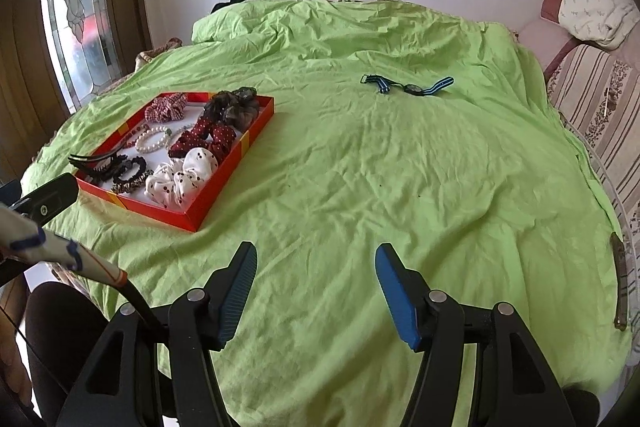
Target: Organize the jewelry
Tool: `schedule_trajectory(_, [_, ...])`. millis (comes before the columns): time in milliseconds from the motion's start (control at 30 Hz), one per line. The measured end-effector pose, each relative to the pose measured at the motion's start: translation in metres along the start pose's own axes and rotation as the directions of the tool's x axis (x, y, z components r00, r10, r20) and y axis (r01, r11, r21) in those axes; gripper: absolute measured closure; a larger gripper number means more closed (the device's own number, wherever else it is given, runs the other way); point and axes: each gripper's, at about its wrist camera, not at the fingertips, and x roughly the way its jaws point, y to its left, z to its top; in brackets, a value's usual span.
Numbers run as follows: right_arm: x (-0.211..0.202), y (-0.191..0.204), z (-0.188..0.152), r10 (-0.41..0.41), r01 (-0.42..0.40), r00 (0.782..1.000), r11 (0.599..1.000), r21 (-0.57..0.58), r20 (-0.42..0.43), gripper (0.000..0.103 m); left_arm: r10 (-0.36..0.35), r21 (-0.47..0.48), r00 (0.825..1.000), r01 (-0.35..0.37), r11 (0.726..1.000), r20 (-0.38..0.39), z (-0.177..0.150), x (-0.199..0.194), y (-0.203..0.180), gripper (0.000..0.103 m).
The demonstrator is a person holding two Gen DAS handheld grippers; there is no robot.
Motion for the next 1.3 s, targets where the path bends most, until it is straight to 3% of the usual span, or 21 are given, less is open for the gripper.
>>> schedule_trajectory(933, [0.012, 0.021, -0.004, -0.068, 0.065, 0.997, 0.997, -0.048, -0.046, 0.033, -0.075, -0.031, 0.995, 0.074, 0.997, -0.06, -0.011, 0.017, 0.016, 0.0])
schedule_trajectory(1300, [0.017, 0.023, -0.006, -0.078, 0.075, 0.995, 0.996, -0.051, -0.06, 0.032, -0.073, -0.046, 0.992, 0.069, 0.997, -0.103, -0.014, 0.028, 0.023, 0.0])
